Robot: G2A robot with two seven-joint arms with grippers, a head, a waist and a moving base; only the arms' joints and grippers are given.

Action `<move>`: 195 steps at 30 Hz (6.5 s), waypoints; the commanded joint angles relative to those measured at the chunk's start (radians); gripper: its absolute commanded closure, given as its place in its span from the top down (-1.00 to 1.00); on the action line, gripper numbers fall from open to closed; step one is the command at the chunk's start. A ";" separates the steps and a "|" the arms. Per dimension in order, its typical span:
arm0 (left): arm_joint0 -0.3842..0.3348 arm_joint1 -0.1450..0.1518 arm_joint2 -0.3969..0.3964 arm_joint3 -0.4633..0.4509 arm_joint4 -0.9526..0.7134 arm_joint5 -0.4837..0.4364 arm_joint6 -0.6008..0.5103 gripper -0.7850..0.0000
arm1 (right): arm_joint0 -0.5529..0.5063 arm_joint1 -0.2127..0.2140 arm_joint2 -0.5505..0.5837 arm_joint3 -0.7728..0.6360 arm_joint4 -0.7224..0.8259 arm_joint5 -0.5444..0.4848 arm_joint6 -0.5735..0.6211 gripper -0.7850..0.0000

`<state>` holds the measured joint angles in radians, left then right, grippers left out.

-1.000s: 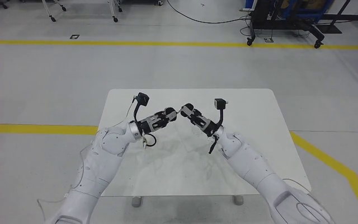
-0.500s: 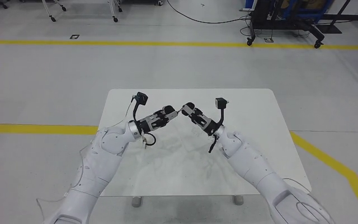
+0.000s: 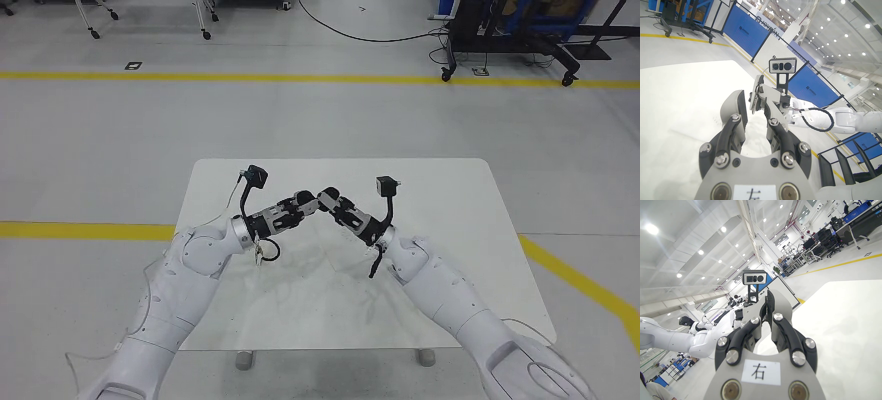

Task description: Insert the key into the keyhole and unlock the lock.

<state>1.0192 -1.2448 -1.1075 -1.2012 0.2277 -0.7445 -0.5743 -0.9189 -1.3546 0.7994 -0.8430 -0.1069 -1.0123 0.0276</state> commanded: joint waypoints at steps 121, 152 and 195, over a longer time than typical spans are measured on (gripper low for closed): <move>0.280 0.141 -0.070 -0.459 0.906 0.438 -0.295 0.46 | -0.122 0.304 0.310 -0.210 0.261 0.000 0.614 -1.00; 0.225 0.135 -0.034 -0.382 0.909 0.451 -0.322 -1.00 | -0.122 0.304 0.310 -0.210 0.261 0.000 0.614 -1.00; 0.082 0.067 -0.061 -0.126 0.135 0.573 -0.106 -1.00 | -0.023 0.213 0.119 -0.136 0.245 0.164 0.472 -1.00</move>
<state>1.1009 -1.1761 -1.1677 -1.3401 0.4214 -0.1861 -0.6690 -0.9417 -1.1414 0.9185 -0.9789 0.1381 -0.8485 0.4995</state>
